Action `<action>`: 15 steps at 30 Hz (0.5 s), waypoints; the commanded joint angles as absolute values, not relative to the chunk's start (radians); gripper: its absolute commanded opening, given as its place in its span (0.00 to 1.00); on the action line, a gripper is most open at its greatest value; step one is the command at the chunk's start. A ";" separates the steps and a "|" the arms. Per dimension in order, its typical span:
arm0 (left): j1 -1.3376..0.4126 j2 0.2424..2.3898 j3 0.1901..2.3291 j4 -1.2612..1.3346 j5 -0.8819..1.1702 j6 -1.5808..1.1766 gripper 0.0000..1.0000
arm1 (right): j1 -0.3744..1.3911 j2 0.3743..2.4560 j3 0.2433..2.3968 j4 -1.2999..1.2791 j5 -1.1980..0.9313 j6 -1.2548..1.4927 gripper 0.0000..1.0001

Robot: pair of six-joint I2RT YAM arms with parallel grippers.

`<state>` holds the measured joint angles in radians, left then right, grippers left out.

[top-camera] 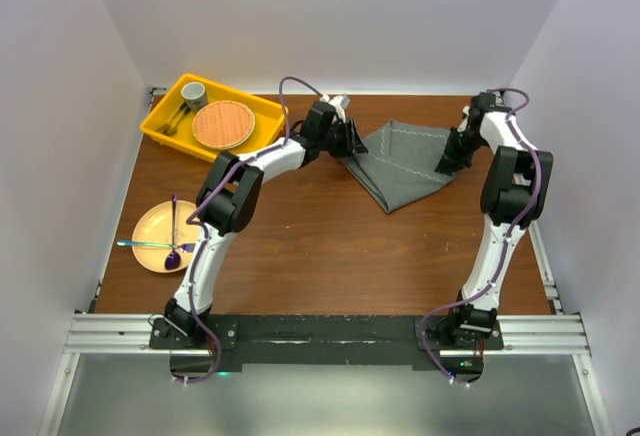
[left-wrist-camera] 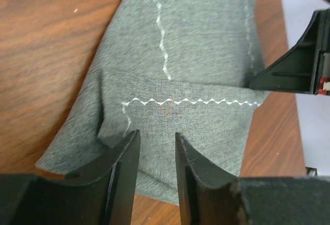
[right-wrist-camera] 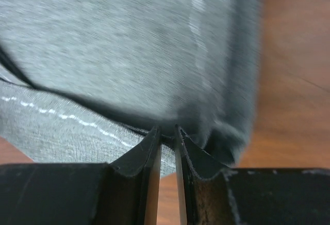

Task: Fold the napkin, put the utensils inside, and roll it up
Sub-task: Fold the napkin

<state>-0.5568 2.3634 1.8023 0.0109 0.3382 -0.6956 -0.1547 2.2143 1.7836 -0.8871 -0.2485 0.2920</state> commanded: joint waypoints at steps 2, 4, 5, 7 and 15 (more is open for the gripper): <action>-0.549 2.332 1.859 0.046 0.376 -0.707 0.39 | -0.166 2.109 1.825 -0.937 -0.230 0.232 0.20; -0.549 2.338 1.877 0.037 0.377 -0.706 0.40 | -0.164 2.123 1.848 -0.930 -0.256 0.236 0.21; -0.551 2.338 1.891 0.040 0.382 -0.709 0.40 | -0.163 2.131 1.874 -0.928 -0.267 0.242 0.22; -0.552 2.341 1.894 0.057 0.399 -0.715 0.41 | -0.161 2.164 1.911 -0.942 -0.296 0.244 0.23; -0.574 2.307 1.911 -0.093 0.204 -0.625 0.51 | -0.160 2.149 1.878 -0.945 -0.328 0.203 0.38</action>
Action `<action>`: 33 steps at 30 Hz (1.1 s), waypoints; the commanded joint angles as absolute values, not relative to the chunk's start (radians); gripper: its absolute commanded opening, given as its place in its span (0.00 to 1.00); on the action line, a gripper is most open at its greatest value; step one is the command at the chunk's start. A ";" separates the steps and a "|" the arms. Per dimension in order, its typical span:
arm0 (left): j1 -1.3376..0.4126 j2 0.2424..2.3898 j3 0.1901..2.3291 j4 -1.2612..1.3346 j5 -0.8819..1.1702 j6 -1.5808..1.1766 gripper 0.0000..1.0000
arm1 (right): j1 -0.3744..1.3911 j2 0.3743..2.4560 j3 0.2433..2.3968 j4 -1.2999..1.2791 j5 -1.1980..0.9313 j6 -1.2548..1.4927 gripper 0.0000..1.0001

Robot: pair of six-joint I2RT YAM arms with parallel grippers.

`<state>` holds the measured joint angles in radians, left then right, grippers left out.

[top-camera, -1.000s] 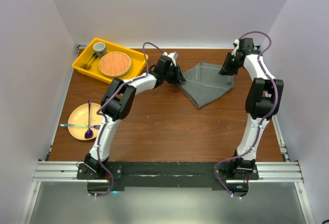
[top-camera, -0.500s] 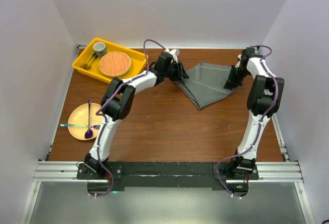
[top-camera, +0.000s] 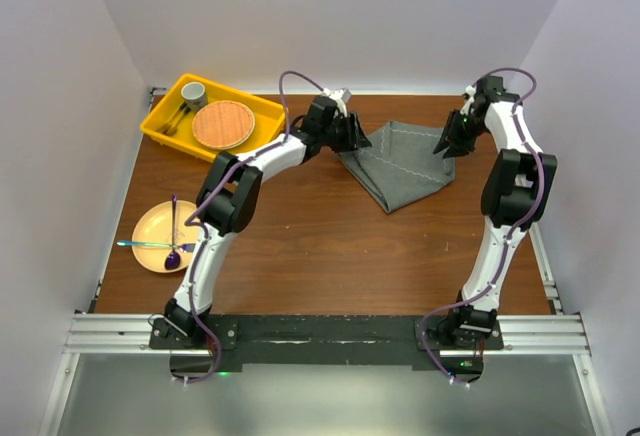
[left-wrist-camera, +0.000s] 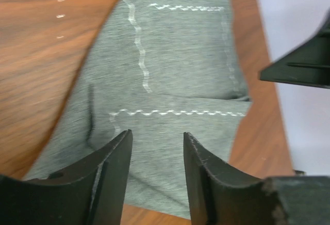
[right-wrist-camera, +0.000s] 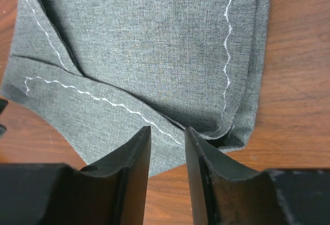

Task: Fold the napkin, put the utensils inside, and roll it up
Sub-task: Fold the napkin

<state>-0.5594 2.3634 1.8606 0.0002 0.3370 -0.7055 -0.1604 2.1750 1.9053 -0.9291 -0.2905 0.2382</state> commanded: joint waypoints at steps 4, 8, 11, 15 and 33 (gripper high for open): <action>-0.603 2.322 1.960 -0.179 0.037 -0.589 0.50 | -0.158 2.115 1.810 -0.904 -0.333 0.207 0.38; -0.620 2.336 1.970 -0.187 0.003 -0.586 0.54 | -0.158 2.099 1.770 -0.891 -0.342 0.206 0.38; -0.635 2.350 1.986 -0.189 0.003 -0.583 0.53 | -0.156 2.089 1.756 -0.884 -0.345 0.207 0.38; -0.653 2.364 1.997 -0.187 -0.043 -0.580 0.50 | -0.153 2.080 1.755 -0.876 -0.356 0.210 0.38; -0.715 2.462 2.094 -0.215 -0.219 -0.477 0.48 | -0.149 2.046 1.732 -0.867 -0.382 0.189 0.38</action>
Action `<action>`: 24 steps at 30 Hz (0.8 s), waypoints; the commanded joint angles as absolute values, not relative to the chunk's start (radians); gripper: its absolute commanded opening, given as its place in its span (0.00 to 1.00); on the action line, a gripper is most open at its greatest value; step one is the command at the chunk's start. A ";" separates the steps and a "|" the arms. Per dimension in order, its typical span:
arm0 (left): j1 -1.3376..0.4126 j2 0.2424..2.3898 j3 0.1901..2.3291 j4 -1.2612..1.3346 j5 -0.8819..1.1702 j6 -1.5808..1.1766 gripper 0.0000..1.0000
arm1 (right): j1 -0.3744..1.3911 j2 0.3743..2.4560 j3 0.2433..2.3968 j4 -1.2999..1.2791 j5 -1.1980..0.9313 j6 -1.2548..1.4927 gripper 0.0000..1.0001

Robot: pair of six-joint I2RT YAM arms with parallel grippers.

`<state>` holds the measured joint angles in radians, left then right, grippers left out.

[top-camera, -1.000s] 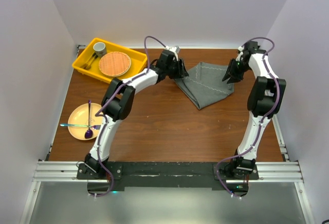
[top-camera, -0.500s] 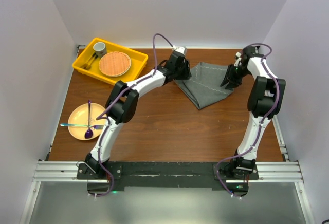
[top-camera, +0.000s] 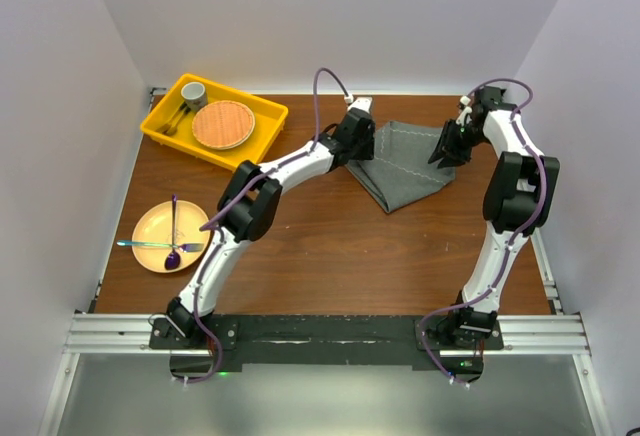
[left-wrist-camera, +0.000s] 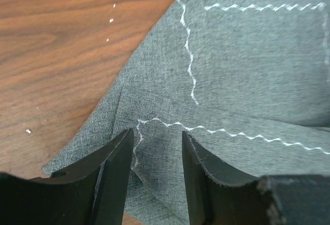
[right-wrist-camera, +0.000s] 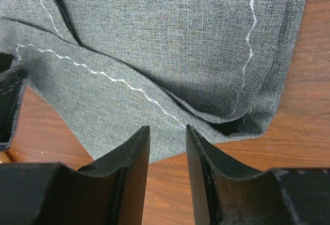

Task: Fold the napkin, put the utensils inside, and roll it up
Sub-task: Fold the napkin

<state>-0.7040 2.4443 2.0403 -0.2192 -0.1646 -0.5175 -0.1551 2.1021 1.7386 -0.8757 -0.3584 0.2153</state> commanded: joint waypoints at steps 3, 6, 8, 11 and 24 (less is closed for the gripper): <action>-0.719 2.476 2.098 -0.207 -0.224 -0.472 0.47 | -0.149 2.045 1.732 -0.868 -0.385 0.186 0.38; -0.721 2.493 2.112 -0.213 -0.235 -0.469 0.47 | -0.149 2.051 1.732 -0.870 -0.391 0.183 0.38; -0.723 2.500 2.112 -0.212 -0.242 -0.463 0.47 | -0.149 2.049 1.732 -0.870 -0.388 0.178 0.38; -0.727 2.511 2.121 -0.216 -0.252 -0.449 0.46 | -0.149 2.054 1.733 -0.874 -0.391 0.175 0.38; -0.770 2.462 2.123 -0.236 -0.348 -0.334 0.38 | -0.149 2.068 1.735 -0.868 -0.410 0.176 0.38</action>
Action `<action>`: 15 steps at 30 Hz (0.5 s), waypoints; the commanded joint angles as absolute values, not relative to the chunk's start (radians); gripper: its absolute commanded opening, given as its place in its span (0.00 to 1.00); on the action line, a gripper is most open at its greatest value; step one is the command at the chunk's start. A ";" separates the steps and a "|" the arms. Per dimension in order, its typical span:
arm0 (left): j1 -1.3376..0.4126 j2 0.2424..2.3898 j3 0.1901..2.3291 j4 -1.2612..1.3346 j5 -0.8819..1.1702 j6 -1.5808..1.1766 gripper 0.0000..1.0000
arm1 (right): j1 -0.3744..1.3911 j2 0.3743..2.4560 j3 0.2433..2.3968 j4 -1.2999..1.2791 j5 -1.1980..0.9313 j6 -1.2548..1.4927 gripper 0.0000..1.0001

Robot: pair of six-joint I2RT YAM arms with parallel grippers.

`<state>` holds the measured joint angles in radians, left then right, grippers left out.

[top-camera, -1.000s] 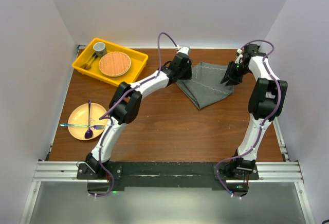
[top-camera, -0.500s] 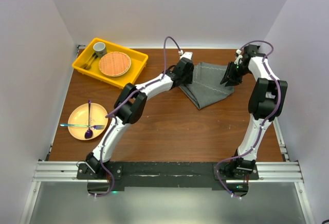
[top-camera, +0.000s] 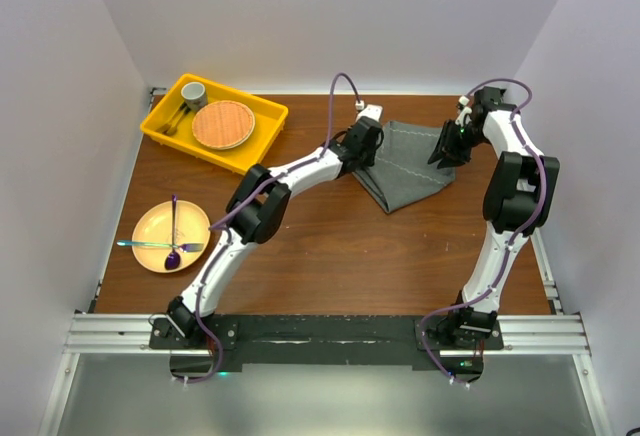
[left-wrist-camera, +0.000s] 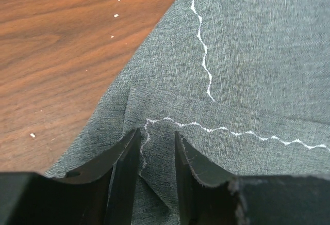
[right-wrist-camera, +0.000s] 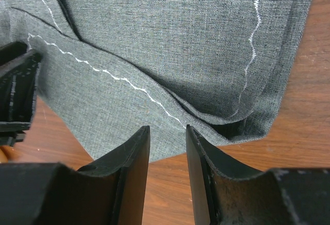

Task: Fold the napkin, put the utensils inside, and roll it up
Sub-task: Fold the napkin

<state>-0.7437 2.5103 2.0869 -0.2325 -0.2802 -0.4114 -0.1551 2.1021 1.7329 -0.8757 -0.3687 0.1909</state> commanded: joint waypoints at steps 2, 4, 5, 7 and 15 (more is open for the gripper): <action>-0.770 2.436 2.123 -0.238 -0.347 -0.336 0.38 | -0.150 2.068 1.736 -0.865 -0.410 0.176 0.38; -0.770 2.416 2.125 -0.242 -0.345 -0.339 0.38 | -0.149 2.069 1.738 -0.864 -0.416 0.176 0.38; -0.770 2.408 2.125 -0.244 -0.344 -0.345 0.38 | -0.149 2.072 1.738 -0.861 -0.416 0.179 0.38; -0.769 2.384 2.122 -0.244 -0.330 -0.353 0.40 | -0.149 2.075 1.732 -0.856 -0.417 0.183 0.37; -0.744 2.318 2.117 -0.262 -0.244 -0.428 0.51 | -0.126 2.091 1.733 -0.833 -0.449 0.187 0.38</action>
